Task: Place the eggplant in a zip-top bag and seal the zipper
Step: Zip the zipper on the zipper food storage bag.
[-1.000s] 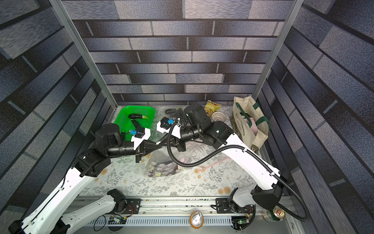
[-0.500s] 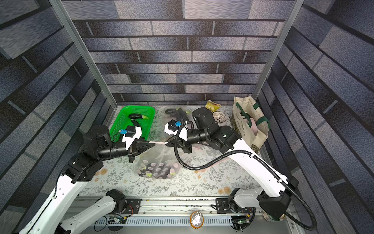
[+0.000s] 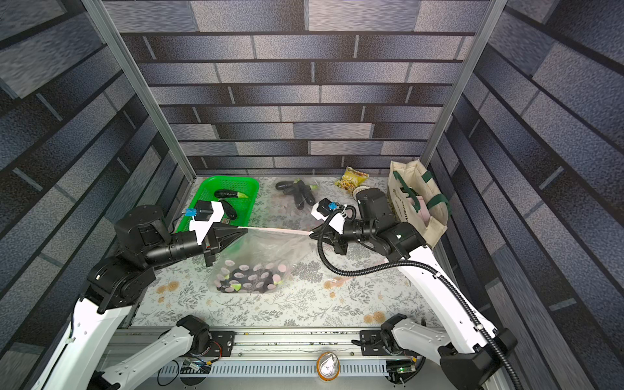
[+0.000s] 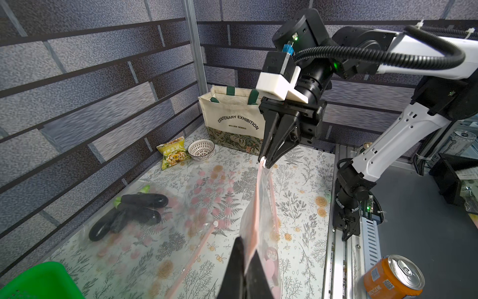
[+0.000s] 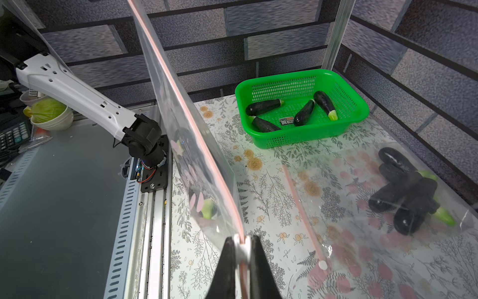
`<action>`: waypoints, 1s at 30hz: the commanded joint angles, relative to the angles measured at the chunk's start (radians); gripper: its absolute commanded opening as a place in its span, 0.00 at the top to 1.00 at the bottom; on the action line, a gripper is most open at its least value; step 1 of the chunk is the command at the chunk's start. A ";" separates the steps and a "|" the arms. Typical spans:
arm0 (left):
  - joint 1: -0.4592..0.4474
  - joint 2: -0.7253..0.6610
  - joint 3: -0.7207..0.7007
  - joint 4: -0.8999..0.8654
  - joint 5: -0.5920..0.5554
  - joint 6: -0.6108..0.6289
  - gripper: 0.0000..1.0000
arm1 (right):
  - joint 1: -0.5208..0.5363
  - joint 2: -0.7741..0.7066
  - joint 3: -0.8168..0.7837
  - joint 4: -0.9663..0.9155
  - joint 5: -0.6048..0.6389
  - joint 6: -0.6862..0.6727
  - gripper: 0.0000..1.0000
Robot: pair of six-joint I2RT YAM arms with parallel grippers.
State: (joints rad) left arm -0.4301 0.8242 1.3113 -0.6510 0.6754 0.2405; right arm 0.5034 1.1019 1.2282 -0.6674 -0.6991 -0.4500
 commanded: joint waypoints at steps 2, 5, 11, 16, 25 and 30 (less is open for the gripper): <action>0.014 -0.007 0.070 0.017 -0.005 0.019 1.00 | -0.044 -0.031 -0.067 -0.046 0.050 -0.007 1.00; 0.014 -0.001 0.076 0.020 0.000 0.018 1.00 | -0.055 -0.039 -0.086 -0.047 0.058 -0.008 1.00; 0.014 0.012 0.094 0.017 0.006 0.010 1.00 | -0.086 -0.052 -0.116 -0.065 0.079 -0.019 1.00; 0.013 0.021 0.097 0.002 0.023 0.019 1.00 | -0.089 -0.055 -0.064 -0.100 0.013 -0.019 0.93; 0.007 0.041 0.074 0.042 0.081 0.002 0.99 | 0.099 0.026 0.252 -0.236 0.196 -0.032 0.29; 0.002 0.052 0.075 0.045 0.094 0.005 0.99 | 0.220 0.166 0.436 -0.290 0.276 -0.086 0.24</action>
State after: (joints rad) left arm -0.4236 0.8719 1.3632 -0.6395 0.7357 0.2428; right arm 0.6914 1.2030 1.5990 -0.8780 -0.5083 -0.4900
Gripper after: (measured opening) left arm 0.048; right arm 0.752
